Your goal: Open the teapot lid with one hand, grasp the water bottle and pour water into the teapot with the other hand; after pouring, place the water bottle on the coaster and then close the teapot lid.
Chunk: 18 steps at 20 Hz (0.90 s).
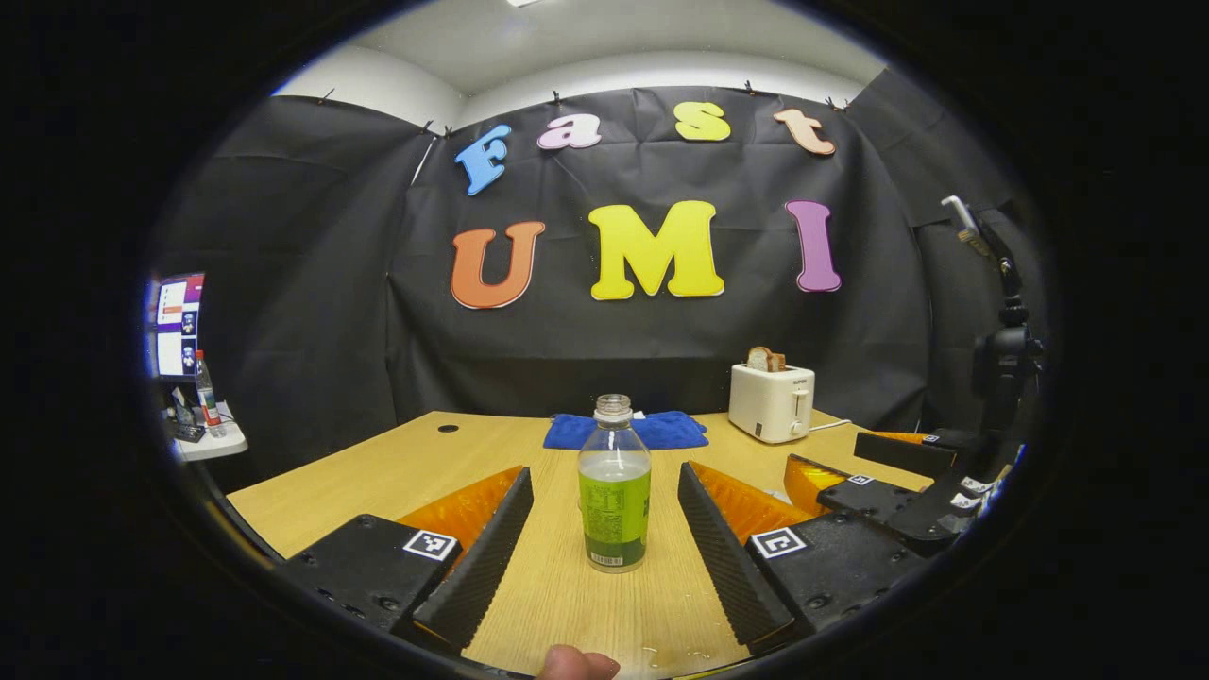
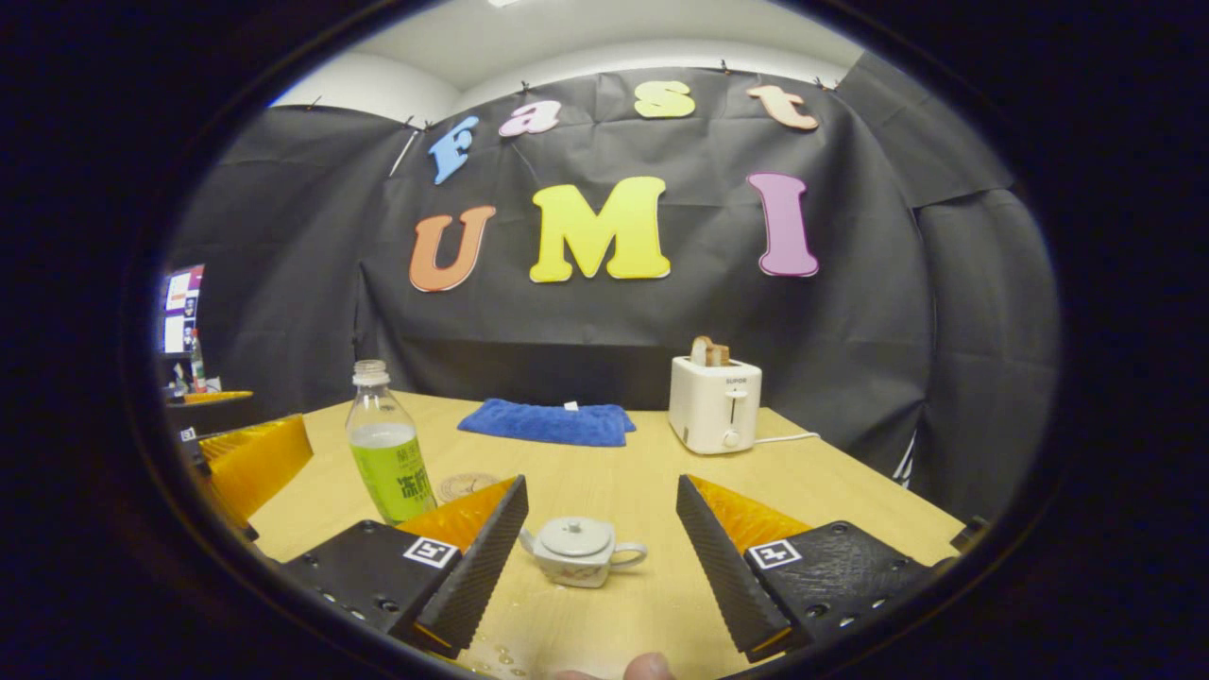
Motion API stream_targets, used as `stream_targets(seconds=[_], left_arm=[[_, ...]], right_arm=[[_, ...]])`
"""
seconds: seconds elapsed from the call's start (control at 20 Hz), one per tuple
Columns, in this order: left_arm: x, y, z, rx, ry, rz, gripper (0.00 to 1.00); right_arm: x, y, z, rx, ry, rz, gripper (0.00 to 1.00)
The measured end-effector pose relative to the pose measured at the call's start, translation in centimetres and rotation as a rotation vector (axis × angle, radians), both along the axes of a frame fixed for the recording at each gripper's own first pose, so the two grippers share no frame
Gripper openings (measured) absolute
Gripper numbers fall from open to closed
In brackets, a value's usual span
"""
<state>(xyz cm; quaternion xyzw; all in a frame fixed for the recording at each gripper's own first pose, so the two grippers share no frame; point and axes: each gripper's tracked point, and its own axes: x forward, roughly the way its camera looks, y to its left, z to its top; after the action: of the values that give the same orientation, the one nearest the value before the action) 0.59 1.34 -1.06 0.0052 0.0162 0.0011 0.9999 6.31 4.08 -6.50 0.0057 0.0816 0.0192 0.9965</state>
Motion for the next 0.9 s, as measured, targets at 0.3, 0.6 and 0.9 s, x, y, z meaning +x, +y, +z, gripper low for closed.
stream_targets(seconds=[0.3, 0.6, 0.9], left_arm=[[0.4, 1.0, -0.6, -0.009, 0.019, 0.011, 0.97], [0.4, 1.2, -0.6, -0.009, 0.019, 0.013, 0.97], [0.6, 1.7, -0.9, -0.006, 0.027, 0.021, 0.97]], right_arm=[[1.8, 0.6, -1.6, -0.010, 0.022, -0.012, 0.95], [4.3, 1.2, -3.7, -0.020, 0.076, -0.012, 0.91], [5.3, 2.9, -5.3, -0.029, 0.141, 0.028, 0.54]])
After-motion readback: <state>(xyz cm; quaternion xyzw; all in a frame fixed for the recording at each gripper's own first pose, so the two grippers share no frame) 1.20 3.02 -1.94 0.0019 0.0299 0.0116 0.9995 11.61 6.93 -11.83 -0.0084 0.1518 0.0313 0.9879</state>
